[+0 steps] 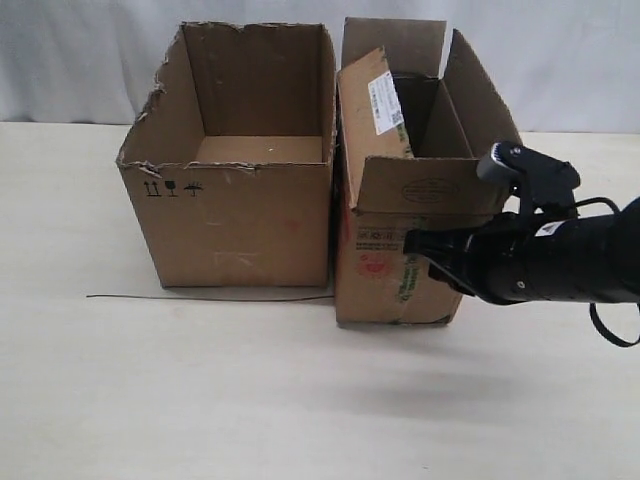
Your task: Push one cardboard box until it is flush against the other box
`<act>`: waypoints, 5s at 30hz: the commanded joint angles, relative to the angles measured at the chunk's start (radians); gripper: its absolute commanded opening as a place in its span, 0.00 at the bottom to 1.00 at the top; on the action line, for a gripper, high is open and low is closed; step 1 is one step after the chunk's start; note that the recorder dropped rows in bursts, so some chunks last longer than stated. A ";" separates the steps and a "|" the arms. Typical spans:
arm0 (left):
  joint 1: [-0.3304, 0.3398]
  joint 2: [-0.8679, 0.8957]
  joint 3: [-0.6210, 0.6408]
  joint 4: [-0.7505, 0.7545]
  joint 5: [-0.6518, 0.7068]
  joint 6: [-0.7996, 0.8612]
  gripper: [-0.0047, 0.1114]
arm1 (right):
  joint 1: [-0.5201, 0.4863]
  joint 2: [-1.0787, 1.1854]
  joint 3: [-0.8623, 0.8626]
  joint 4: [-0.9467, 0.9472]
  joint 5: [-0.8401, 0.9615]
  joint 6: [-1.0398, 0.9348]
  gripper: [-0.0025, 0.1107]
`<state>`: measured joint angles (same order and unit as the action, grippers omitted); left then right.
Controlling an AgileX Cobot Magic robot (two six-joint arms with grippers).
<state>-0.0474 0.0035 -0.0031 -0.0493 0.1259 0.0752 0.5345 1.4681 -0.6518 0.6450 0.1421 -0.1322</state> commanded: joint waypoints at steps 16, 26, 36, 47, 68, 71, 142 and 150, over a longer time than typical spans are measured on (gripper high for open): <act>-0.001 -0.003 0.003 -0.004 -0.005 -0.001 0.04 | 0.004 0.140 -0.161 -0.003 -0.033 -0.040 0.07; -0.001 -0.003 0.003 -0.004 -0.005 -0.001 0.04 | 0.004 -0.056 -0.147 -0.064 0.103 -0.042 0.07; -0.001 -0.003 0.003 -0.004 -0.005 -0.001 0.04 | 0.004 -0.729 0.044 -0.224 0.185 -0.042 0.07; -0.001 -0.003 0.003 -0.004 -0.005 -0.001 0.04 | 0.004 -1.231 0.124 -0.430 0.318 -0.132 0.07; -0.001 -0.003 0.003 -0.004 -0.005 -0.001 0.04 | -0.497 -1.468 0.652 -0.567 0.057 0.041 0.07; -0.001 -0.003 0.003 -0.004 -0.005 -0.001 0.04 | -0.521 -1.468 0.652 -0.609 0.079 0.041 0.07; -0.001 -0.003 0.003 -0.004 -0.005 -0.001 0.04 | -0.379 -1.468 0.652 -0.608 0.081 0.124 0.07; -0.001 -0.003 0.003 -0.004 -0.005 -0.001 0.04 | -0.379 -1.468 0.652 -0.608 0.081 0.124 0.07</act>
<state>-0.0474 0.0035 -0.0031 -0.0493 0.1259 0.0752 0.1520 0.0030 -0.0041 0.0357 0.2224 -0.0088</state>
